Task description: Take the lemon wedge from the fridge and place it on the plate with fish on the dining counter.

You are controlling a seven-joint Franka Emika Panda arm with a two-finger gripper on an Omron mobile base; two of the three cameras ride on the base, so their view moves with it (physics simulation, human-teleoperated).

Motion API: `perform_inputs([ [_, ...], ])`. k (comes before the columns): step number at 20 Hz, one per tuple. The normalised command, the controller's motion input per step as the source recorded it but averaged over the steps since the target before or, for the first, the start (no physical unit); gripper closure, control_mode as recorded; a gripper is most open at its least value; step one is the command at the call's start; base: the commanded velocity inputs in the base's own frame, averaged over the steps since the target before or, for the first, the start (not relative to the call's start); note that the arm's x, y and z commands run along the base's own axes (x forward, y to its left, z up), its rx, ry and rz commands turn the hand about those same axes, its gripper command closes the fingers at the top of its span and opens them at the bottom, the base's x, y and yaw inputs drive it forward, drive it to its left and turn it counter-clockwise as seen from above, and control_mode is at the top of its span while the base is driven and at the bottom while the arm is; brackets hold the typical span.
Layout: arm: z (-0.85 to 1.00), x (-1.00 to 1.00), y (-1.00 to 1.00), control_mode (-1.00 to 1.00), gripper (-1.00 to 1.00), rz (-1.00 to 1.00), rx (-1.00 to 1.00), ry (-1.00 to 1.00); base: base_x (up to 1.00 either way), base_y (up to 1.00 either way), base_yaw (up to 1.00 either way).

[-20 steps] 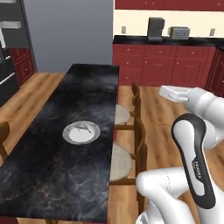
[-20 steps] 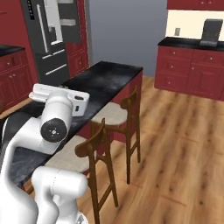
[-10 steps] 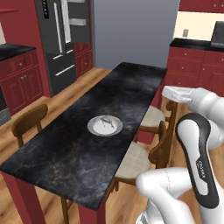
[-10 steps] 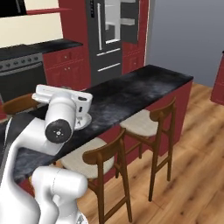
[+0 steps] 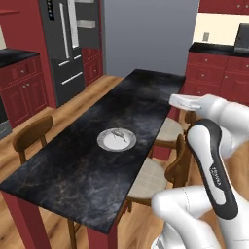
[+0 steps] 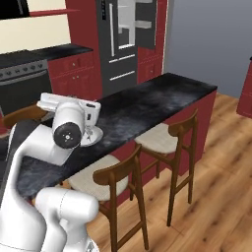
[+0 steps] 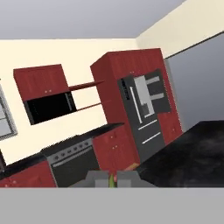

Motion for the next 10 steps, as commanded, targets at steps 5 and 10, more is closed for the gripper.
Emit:
perform_inputs([
  [5, -0.13, 1.00, 0.02, -1.00, 1.00, 0.22, -0.19, 0.66, 0.00, 0.00, 0.00],
  [10, -0.70, 1.00, 0.05, -1.00, 1.00, 0.18, -0.29, 0.79, 0.00, 0.00, 0.00],
])
